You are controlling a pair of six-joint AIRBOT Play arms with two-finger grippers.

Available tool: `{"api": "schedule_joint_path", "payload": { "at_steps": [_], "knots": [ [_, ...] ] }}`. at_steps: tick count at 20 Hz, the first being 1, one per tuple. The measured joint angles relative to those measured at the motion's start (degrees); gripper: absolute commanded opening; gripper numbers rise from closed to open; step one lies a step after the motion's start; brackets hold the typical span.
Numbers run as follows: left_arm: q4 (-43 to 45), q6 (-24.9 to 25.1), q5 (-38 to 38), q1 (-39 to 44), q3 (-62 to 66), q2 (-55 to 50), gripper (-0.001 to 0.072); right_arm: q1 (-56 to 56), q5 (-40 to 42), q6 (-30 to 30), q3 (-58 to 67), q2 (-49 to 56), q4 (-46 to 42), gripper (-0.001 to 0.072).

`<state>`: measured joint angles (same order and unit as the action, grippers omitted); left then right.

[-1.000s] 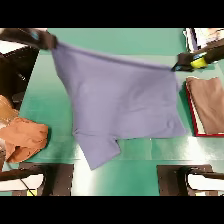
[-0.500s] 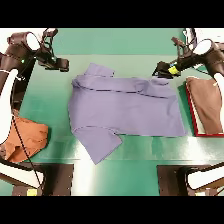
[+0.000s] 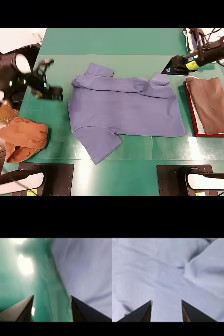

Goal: Fold the shirts.

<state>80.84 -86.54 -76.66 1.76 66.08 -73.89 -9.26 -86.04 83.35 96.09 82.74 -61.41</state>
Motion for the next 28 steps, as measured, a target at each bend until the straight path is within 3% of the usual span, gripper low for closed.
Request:
{"api": "schedule_joint_path", "payload": {
  "at_steps": [6, 14, 15, 16, 17, 22, 25, 28],
  "knots": [
    [-11.0, 0.0, 7.0, 0.0, -25.7, 13.3, 0.0540, 2.1, 1.9, -0.2, -14.0, -12.2, 0.2, 0.0424],
    [-22.3, 3.6, 18.3, 3.4, -34.9, 16.0, 0.0536, 7.1, 4.9, 0.7, -24.9, -23.0, 0.4, 0.0424],
    [-22.8, 3.7, 19.6, 4.5, -35.2, 16.1, 0.0365, 7.8, 4.9, 0.9, -25.3, -23.7, 0.4, 0.0424],
    [-22.9, 3.7, 20.9, 5.5, -35.4, 16.1, 0.0114, 8.6, 4.8, 1.0, -25.6, -24.3, 0.4, 0.0424],
    [-23.3, 3.7, 21.8, 6.1, -35.5, 16.1, 0.0024, 9.4, 4.5, 1.1, -25.8, -24.9, 0.4, 0.0424],
    [-22.5, 3.3, 23.9, 7.5, -34.3, 16.2, 0.0023, 16.9, 1.2, 1.2, -30.3, -28.5, 0.0, 0.0425],
    [-20.3, 2.8, 22.7, 7.7, -30.7, 16.3, 0.0023, 25.0, -0.8, 1.2, -39.3, -32.4, -3.1, 0.0559],
    [-19.4, 2.6, 21.7, 7.8, -27.2, 16.3, 0.0023, 33.4, -1.3, 1.4, -50.3, -35.7, -7.0, 0.0549]
  ]
}}
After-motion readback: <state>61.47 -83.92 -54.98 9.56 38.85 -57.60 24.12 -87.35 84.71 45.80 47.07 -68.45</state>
